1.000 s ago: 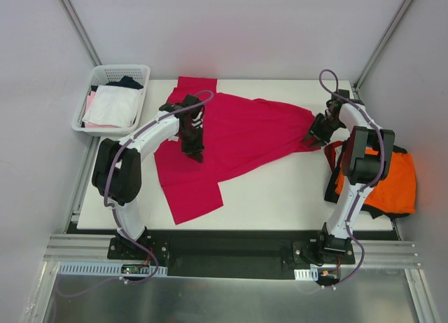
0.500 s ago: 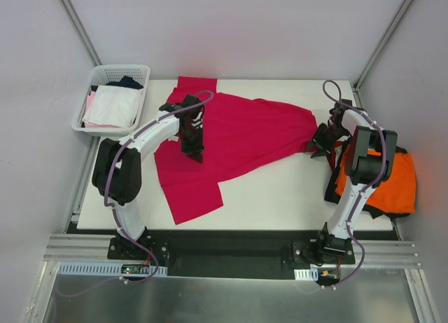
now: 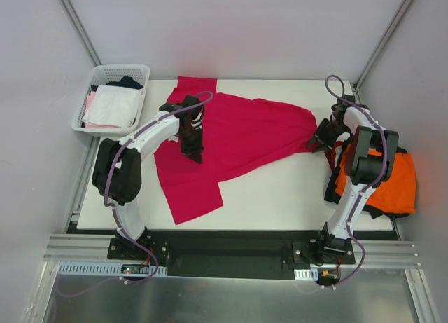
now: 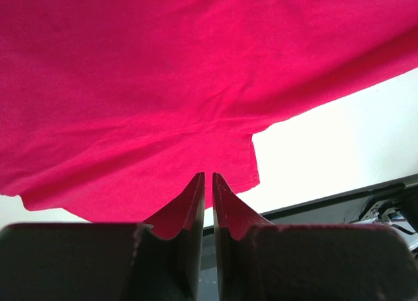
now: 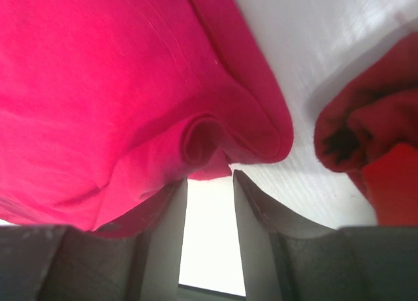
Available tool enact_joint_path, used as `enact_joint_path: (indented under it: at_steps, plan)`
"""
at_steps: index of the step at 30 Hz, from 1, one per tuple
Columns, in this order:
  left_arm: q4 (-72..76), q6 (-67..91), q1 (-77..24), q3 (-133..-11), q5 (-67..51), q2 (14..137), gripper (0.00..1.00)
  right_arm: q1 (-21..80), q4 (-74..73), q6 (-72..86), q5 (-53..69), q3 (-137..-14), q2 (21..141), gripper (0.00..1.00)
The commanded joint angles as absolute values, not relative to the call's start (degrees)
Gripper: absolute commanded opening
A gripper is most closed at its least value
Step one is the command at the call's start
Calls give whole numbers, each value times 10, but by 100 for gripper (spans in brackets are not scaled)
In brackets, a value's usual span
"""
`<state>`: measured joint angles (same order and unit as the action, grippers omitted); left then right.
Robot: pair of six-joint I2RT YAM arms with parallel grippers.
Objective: Fold and stack the t-shirts
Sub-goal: Flatten the tshirt out
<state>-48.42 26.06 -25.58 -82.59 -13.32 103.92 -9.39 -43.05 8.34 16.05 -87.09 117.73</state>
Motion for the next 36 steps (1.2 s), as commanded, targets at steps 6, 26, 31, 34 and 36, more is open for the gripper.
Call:
enact_joint_path:
  at_steps: [6,26,31,34,36]
  plan:
    - [-500,245,-262,-847,-130,1034,9,-103,-422,98,160,-904,1185,36]
    - [-504,234,-261,-854,-132,1042,9,-93,-394,114,178,-858,1177,34]
    - [-505,234,-261,-854,-131,1042,10,-89,-395,117,180,-863,1180,30]
    - [-505,234,-261,-853,-129,1042,9,-87,-395,118,181,-867,1180,27]
    - [-505,233,-261,-854,-130,1042,9,-86,-396,116,181,-867,1179,22]
